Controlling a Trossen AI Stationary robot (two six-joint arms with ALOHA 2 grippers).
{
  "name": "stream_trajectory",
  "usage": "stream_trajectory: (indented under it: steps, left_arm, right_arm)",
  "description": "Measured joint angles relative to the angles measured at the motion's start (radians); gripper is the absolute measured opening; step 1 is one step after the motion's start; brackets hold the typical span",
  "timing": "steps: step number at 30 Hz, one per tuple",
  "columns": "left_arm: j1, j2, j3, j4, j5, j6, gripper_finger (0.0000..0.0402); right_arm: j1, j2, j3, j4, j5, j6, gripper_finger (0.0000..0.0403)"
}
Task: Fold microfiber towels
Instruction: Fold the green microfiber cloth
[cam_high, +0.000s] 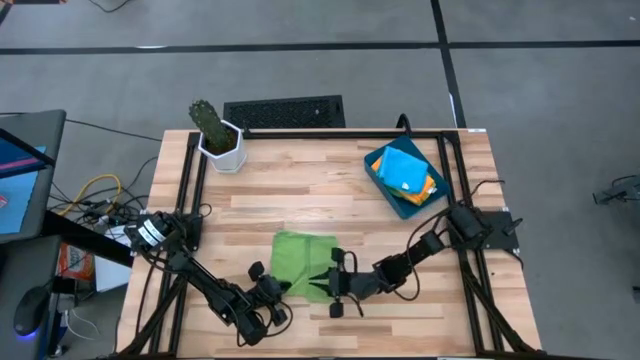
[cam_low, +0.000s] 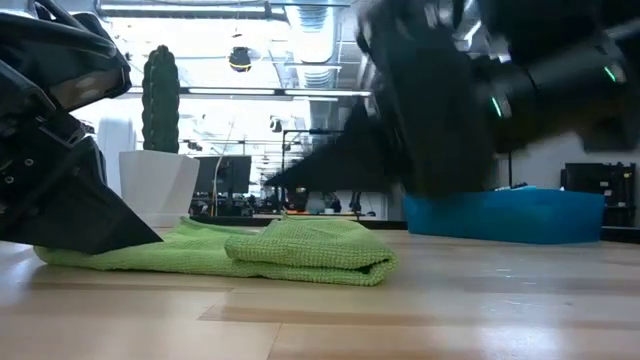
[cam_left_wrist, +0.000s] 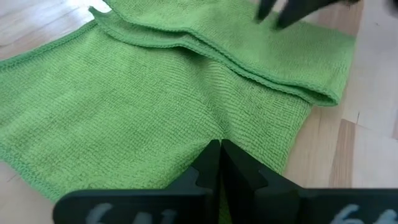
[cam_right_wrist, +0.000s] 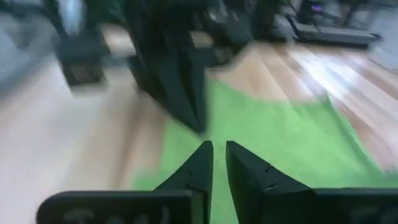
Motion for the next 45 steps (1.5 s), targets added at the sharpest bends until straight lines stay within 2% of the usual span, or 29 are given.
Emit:
stream_trajectory:
  steps: [2,5,10,15,18,21,27,33,40,45]
  left_arm:
    - [0.0,0.0,0.0,0.001,-0.001,0.009,0.0006]
    - [0.0,0.0,0.0,0.002,-0.002,0.021,0.0006]
    - [0.002,-0.041,-0.002,-0.005,0.021,0.094,0.0006]
    - [0.031,-0.143,-0.001,-0.1,0.004,0.21,0.0006]
    - [0.054,-0.165,-0.001,-0.171,-0.049,0.22,0.0006]
    - [0.081,-0.154,-0.025,-0.177,-0.089,0.193,0.0006]
    - [0.116,-0.085,-0.085,-0.062,-0.059,0.187,0.0006]
    - [0.151,-0.066,-0.12,-0.063,-0.056,0.165,0.0006]
    - [0.158,-0.066,-0.118,-0.06,-0.052,0.164,0.0006]
    - [0.158,-0.066,-0.118,-0.057,-0.05,0.13,0.0006]
  right_arm:
    - [-0.008,0.017,-0.002,0.004,0.038,-0.013,0.0066]
    - [-0.05,0.032,0.002,-0.01,0.036,0.013,0.0063]
    - [-0.097,0.08,0.001,-0.019,-0.085,0.12,0.0058]
    - [-0.092,0.074,0.002,-0.031,-0.089,0.113,0.0051]
    - [-0.083,0.049,-0.001,-0.05,-0.09,0.074,0.0046]
    - [-0.078,0.004,-0.002,-0.044,-0.089,0.034,0.004]
    - [-0.096,-0.047,-0.001,-0.061,-0.078,-0.023,0.0029]
    - [-0.145,-0.047,-0.019,-0.135,-0.086,0.042,0.0024]
    - [-0.128,-0.047,-0.029,-0.117,-0.115,0.077,0.0042]
    - [-0.129,-0.047,-0.029,-0.113,-0.164,0.094,0.0082]
